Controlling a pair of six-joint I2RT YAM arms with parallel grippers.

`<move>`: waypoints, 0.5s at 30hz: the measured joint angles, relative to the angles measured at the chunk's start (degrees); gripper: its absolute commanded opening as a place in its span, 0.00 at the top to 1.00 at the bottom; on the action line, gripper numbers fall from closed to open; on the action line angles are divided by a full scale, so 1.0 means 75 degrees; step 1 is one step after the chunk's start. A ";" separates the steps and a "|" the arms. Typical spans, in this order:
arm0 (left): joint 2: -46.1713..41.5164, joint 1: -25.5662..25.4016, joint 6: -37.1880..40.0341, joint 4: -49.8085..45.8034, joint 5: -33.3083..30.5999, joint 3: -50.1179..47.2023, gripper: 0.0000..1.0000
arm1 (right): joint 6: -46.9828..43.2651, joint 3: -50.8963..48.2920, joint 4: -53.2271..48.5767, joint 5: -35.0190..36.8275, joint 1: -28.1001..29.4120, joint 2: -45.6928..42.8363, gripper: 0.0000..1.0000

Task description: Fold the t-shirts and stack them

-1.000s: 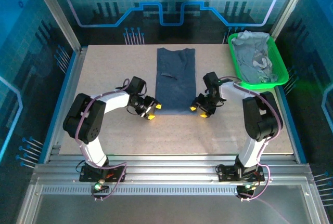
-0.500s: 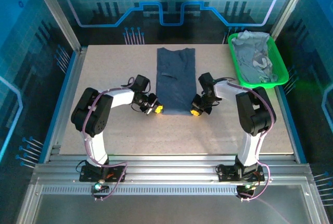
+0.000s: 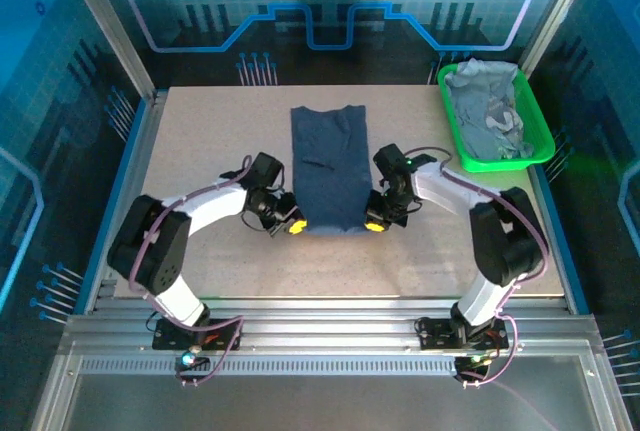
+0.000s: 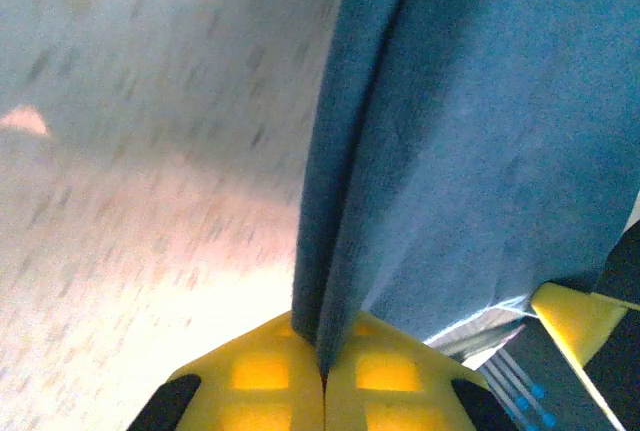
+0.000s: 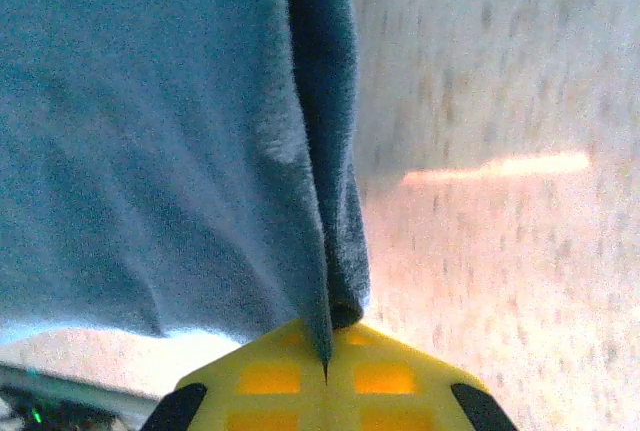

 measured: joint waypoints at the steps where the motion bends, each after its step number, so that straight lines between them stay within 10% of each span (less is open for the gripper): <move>1: -0.0254 -0.0044 0.0050 -0.0149 0.0035 -0.0140 1.00 | -0.0006 -0.0079 -0.0140 -0.0055 0.0099 -0.0201 1.00; 15: -0.3891 -0.0187 -0.0128 -0.2148 0.0828 -0.0962 1.00 | 0.0717 -0.0163 -0.1751 -0.0933 0.0828 -0.2704 1.00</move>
